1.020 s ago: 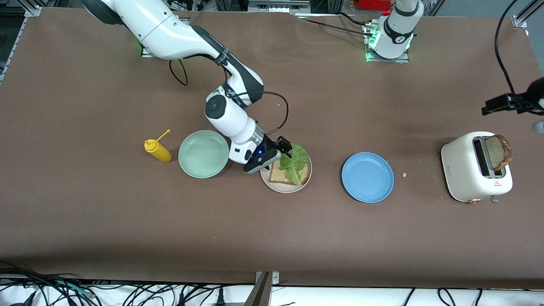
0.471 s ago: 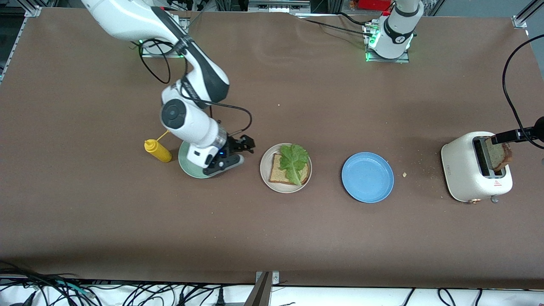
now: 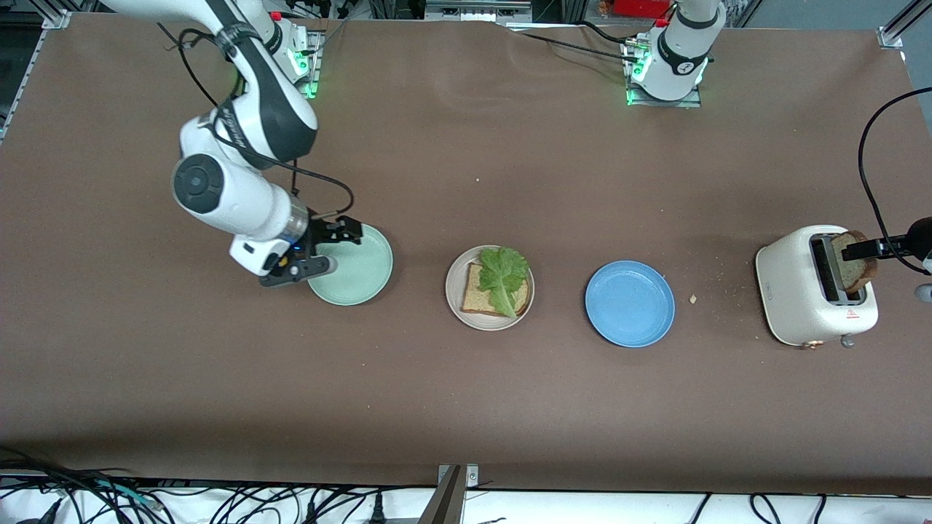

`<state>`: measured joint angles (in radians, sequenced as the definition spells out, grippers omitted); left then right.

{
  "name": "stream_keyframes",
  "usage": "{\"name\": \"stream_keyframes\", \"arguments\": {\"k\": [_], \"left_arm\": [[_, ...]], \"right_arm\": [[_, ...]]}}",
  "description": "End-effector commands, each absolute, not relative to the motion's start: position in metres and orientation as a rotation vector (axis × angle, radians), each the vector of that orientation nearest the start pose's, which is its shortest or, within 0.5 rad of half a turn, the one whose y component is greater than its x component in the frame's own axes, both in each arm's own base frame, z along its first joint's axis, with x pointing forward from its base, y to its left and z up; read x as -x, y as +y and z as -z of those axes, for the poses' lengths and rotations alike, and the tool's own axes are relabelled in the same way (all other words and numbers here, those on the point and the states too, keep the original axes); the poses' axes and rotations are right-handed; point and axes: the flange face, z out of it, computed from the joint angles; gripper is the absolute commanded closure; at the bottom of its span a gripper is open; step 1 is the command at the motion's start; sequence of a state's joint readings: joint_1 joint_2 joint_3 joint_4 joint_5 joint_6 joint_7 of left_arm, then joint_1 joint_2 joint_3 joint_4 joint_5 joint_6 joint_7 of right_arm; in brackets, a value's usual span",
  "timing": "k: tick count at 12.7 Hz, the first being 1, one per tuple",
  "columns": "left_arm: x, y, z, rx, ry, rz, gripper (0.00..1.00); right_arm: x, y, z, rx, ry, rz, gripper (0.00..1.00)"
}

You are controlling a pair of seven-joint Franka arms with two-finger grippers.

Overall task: Make sandwich in beige plate with both arms
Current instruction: 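Raise the right gripper away while the left gripper grasps toaster bread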

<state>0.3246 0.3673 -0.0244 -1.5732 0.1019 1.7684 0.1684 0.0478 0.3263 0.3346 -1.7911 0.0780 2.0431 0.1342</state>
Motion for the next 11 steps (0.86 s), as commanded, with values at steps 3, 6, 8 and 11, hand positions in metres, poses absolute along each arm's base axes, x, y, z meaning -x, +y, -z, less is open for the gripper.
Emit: {"name": "stream_keyframes", "arguments": {"k": [3, 6, 8, 11], "left_arm": [[-0.616, 0.206, -0.38, 3.033, -0.081, -0.325, 0.07], [-0.616, 0.21, -0.36, 2.971, -0.03, -0.395, 0.38], [-0.614, 0.207, -0.363, 2.966, -0.025, -0.425, 1.0], [-0.611, 0.204, -0.381, 2.966, -0.033, -0.44, 1.0]], "right_arm": [[-0.58, 0.154, -0.417, 3.08, -0.396, -0.16, 0.0], [-0.581, 0.122, -0.438, 3.136, -0.397, -0.166, 0.0], [-0.584, 0.108, -0.45, 3.194, -0.419, -0.144, 0.0], [-0.59, 0.082, -0.468, 3.226, -0.365, -0.161, 0.0]]}}
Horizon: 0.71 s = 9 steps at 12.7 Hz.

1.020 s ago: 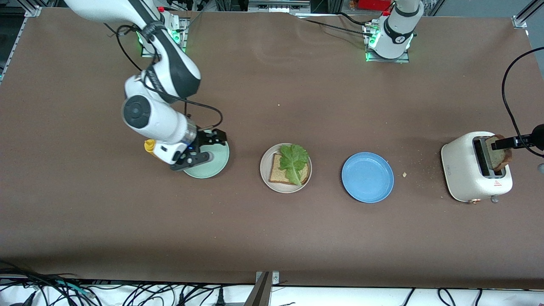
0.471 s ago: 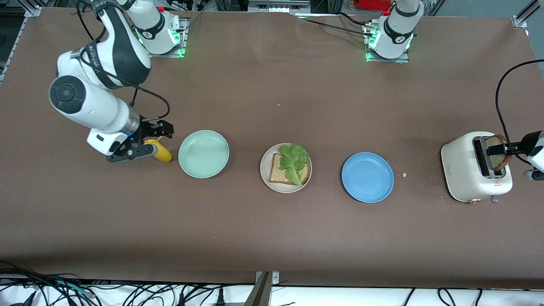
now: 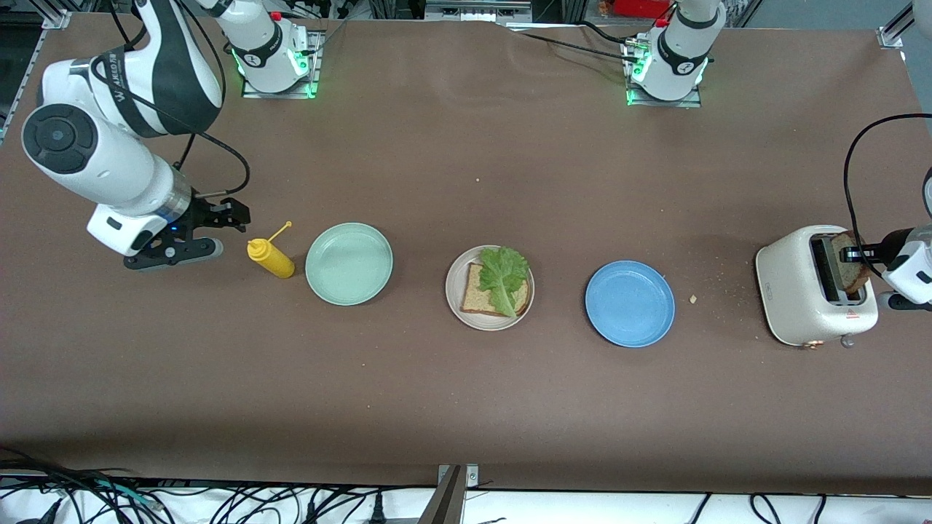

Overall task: Make sandwich in beige plate with both arms
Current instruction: 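Lift the bread slice out of the toaster with the left gripper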

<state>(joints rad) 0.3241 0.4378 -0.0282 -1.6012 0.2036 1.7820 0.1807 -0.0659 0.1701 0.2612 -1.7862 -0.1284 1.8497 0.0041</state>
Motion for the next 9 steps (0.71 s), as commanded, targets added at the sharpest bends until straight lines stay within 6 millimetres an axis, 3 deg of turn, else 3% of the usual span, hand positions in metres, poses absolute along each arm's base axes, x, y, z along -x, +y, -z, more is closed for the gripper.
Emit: {"name": "stream_keyframes", "arguments": {"k": [1, 3, 6, 7, 9], "left_arm": [[-0.611, 0.2, -0.395, 2.968, -0.032, -0.409, 1.0], [-0.61, 0.197, -0.422, 2.964, -0.039, -0.348, 1.0], [-0.616, 0.155, -0.483, 2.976, 0.024, -0.36, 1.0], [-0.62, 0.126, -0.502, 2.989, 0.088, -0.37, 1.0], [-0.622, 0.057, -0.51, 3.006, 0.256, -0.412, 1.0]], "right_arm": [[-0.593, 0.072, -0.475, 3.222, -0.341, -0.167, 0.0], [-0.596, 0.059, -0.495, 3.228, -0.292, -0.173, 0.0], [-0.598, 0.045, -0.52, 3.236, -0.243, -0.168, 0.0], [-0.598, 0.038, -0.525, 3.238, -0.217, -0.172, 0.01], [-0.598, 0.034, -0.542, 3.24, -0.197, -0.163, 0.01]]}}
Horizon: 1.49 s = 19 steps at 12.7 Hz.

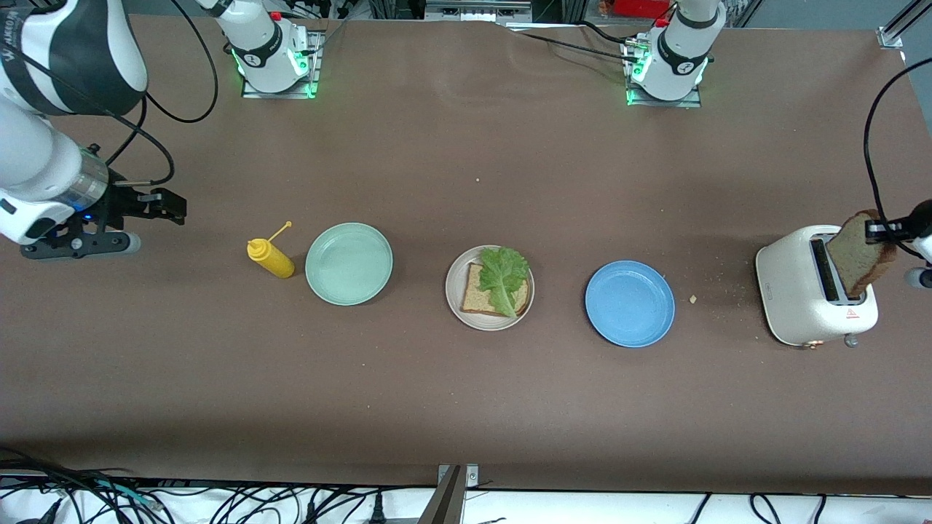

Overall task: Make sandwich in beige plate with both arms
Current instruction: 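Lift the bread slice out of the toaster with the left gripper, then carry the bread over the lettuce and lower it onto the sandwich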

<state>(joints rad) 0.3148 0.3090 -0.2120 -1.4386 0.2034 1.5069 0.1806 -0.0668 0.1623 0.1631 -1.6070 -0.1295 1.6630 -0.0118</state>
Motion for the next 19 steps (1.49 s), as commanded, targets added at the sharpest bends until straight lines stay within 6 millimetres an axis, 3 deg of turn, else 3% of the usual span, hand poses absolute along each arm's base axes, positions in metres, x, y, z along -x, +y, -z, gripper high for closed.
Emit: {"name": "stream_keyframes", "arguments": {"k": [1, 2, 4, 6, 10, 14, 17, 19], "left_arm": [[-0.623, 0.025, -0.511, 3.054, 0.336, -0.406, 1.0], [-0.624, 0.004, -0.509, 3.116, 0.382, -0.414, 1.0], [-0.628, -0.041, -0.485, 3.264, 0.48, -0.496, 1.0], [-0.629, -0.099, -0.464, 3.389, 0.576, -0.591, 1.0], [-0.643, -0.181, -0.399, 3.652, 0.65, -0.717, 1.0], [-0.652, -0.22, -0.335, 3.912, 0.551, -0.906, 1.0], [-0.651, -0.243, -0.282, 4.037, 0.835, -0.847, 1.0], [-0.654, -0.249, -0.253, 4.167, 0.792, -0.819, 1.0]], "right_arm": [[-0.597, 0.029, -0.551, 3.242, -0.177, -0.137, 0.01], [-0.594, 0.029, -0.56, 3.217, -0.158, -0.113, 0.01], [-0.589, 0.006, -0.576, 3.182, -0.073, -0.082, 0.01], [-0.583, -0.008, -0.588, 3.141, -0.012, -0.118, 0.01], [-0.573, -0.011, -0.603, 3.142, 0.0, -0.147, 0.01], [-0.569, -0.014, -0.621, 3.144, 0.008, -0.138, 0.0], [-0.571, -0.007, -0.621, 3.152, -0.011, -0.124, 0.0], [-0.574, -0.004, -0.619, 3.156, -0.011, -0.109, 0.0]]}}
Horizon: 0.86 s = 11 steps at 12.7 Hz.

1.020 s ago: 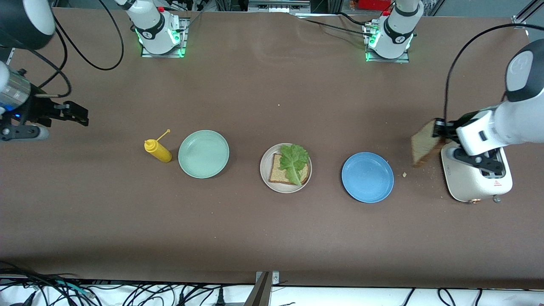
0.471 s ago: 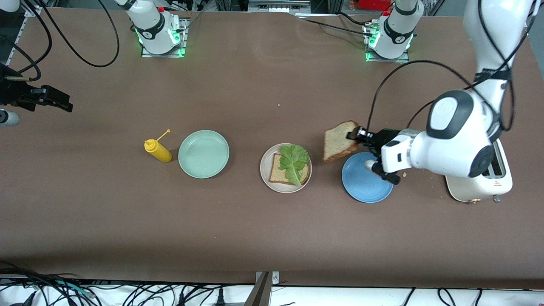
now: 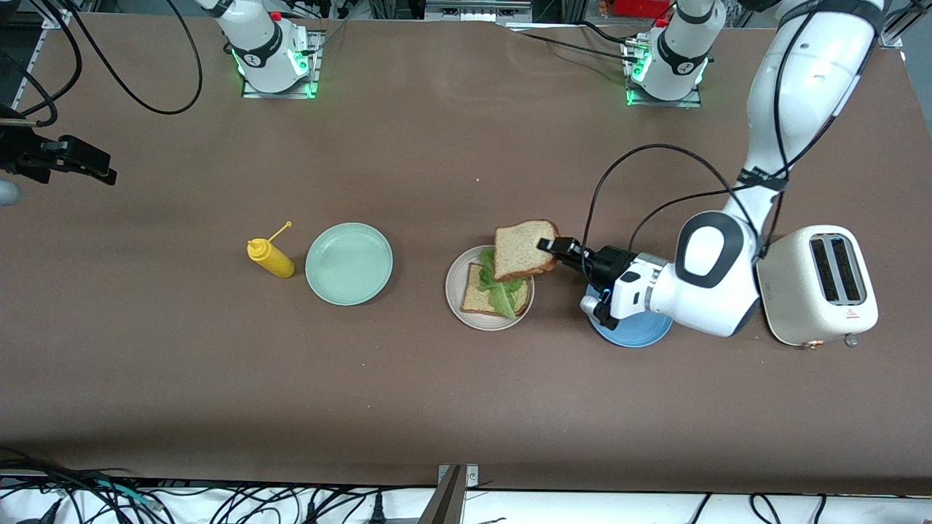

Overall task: Make sandwich in beige plate with both arms
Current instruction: 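Carry the bread over the lettuce and lower it onto the sandwich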

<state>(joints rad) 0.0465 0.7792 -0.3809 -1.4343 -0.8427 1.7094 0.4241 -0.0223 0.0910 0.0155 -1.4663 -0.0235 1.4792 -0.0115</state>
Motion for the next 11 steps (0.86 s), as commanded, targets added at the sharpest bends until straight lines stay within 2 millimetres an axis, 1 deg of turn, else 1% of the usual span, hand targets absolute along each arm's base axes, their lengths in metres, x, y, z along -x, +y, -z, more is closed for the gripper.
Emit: {"name": "stream_keyframes", "arguments": {"k": [1, 3, 4, 5, 8, 9, 10, 11], "left_arm": [[-0.653, -0.261, -0.243, -1.871, -0.37, 0.34, 1.0], [-0.651, -0.275, -0.218, -1.866, -0.407, 0.265, 1.0], [-0.649, -0.284, -0.209, -1.862, -0.415, 0.242, 1.0], [-0.649, -0.285, -0.201, -1.867, -0.419, 0.227, 1.0], [-0.65, -0.288, -0.194, -1.896, -0.421, 0.2, 1.0], [-0.65, -0.287, -0.193, -1.9, -0.417, 0.199, 0.91], [-0.65, -0.288, -0.193, -1.902, -0.421, 0.198, 0.5], [-0.65, -0.287, -0.193, -1.906, -0.427, 0.194, 0.01]], "right_arm": [[-0.576, -0.003, -0.617, 3.155, -0.011, -0.104, 0.0], [-0.581, -0.002, -0.612, 3.149, -0.012, -0.09, 0.0], [-0.584, -0.002, -0.611, 3.147, -0.012, -0.075, 0.0], [-0.585, -0.002, -0.612, 3.147, -0.009, -0.058, 0.0], [-0.588, 0.0, -0.609, 3.144, -0.01, -0.06, 0.0], [-0.588, 0.0, -0.609, 3.144, -0.01, -0.06, 0.0], [-0.588, 0.0, -0.609, 3.144, -0.01, -0.06, 0.0], [-0.588, -0.001, -0.608, 3.145, -0.01, -0.063, 0.0]]}}
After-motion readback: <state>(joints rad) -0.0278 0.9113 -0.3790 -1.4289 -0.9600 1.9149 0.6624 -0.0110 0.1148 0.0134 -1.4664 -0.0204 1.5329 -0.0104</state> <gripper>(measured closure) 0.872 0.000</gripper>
